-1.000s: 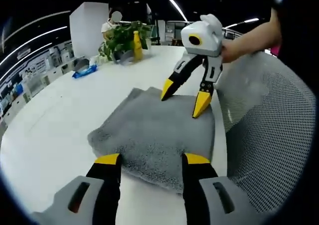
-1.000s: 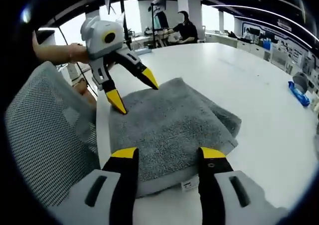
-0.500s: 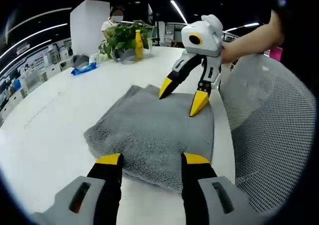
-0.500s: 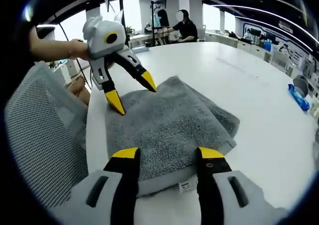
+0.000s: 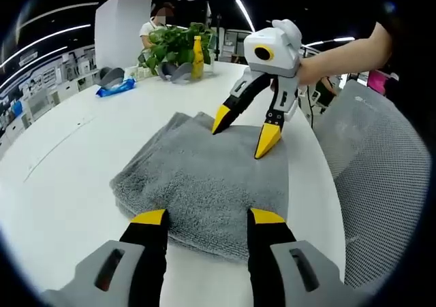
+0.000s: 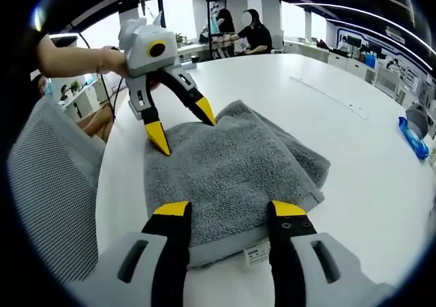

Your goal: Fold the towel on the table until its edges align and the towel forms a compact rectangular stack.

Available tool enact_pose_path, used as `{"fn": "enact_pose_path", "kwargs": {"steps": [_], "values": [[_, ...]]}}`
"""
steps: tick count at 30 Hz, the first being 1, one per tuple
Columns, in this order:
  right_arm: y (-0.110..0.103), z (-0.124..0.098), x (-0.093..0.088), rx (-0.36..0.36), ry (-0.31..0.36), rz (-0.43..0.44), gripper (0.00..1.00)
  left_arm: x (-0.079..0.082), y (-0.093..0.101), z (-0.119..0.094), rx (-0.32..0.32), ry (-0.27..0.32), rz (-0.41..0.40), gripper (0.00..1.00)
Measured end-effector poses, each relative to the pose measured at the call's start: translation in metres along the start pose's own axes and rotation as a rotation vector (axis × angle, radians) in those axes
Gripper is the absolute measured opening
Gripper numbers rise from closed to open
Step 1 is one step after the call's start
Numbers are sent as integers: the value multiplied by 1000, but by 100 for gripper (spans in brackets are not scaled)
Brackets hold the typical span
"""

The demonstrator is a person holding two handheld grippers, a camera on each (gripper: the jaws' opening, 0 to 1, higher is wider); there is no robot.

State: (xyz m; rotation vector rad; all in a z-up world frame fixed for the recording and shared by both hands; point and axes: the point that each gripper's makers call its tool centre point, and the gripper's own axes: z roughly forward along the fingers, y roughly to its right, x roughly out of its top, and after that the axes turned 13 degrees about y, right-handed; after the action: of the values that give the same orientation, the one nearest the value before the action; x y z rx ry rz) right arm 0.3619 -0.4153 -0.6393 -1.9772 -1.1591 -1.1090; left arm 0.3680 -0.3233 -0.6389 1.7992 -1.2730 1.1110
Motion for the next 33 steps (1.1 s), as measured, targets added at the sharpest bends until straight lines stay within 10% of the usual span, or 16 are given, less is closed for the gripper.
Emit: {"fn": "enact_pose_path", "kwargs": {"steps": [17, 33], "values": [[53, 14, 9, -54, 9, -27, 43, 12, -46, 24, 51, -2, 37, 47], [52, 11, 15, -100, 49, 39, 45, 16, -48, 20, 122, -24, -13, 49]]}}
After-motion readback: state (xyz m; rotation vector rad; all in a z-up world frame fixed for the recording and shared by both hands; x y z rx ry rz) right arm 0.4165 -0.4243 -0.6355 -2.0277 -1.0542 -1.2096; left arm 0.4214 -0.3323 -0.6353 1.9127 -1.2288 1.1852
